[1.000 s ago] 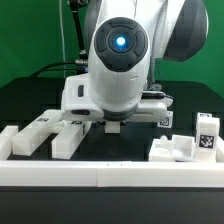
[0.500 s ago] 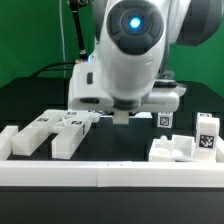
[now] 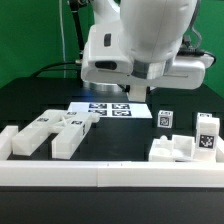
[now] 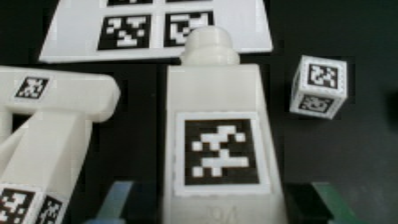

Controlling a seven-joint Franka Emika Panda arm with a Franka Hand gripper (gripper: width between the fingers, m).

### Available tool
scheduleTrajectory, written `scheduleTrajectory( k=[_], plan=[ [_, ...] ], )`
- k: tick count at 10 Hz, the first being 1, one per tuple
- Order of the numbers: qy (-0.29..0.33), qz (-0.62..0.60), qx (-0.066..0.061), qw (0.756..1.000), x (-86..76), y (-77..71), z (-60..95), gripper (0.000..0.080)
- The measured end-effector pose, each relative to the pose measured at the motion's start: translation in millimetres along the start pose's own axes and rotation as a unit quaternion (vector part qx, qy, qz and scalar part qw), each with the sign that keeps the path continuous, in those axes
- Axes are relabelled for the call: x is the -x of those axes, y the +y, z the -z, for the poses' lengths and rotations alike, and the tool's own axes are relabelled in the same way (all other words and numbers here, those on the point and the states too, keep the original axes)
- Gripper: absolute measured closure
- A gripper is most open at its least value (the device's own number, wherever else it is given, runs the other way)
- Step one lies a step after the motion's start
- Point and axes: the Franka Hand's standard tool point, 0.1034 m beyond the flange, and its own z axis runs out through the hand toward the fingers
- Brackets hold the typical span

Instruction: Assemble chair

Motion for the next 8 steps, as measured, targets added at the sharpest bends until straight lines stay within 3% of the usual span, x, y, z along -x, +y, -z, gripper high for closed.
scheduleTrajectory(
  k=[2,3,7,8],
  plan=[
    [0.075,0.003,-0.002,0.997,-14.2,-2.6,9.3,0.0509],
    [0.111,0.004,-0.005,0.994,-12.3,-3.9,11.1,0.0509],
    [0.245,0.009,-0.010,0.969,-21.6,-16.8,60.4,0.0509],
    [0.304,0.010,-0.012,0.953,-26.5,-17.7,62.3,0.0509]
  ],
)
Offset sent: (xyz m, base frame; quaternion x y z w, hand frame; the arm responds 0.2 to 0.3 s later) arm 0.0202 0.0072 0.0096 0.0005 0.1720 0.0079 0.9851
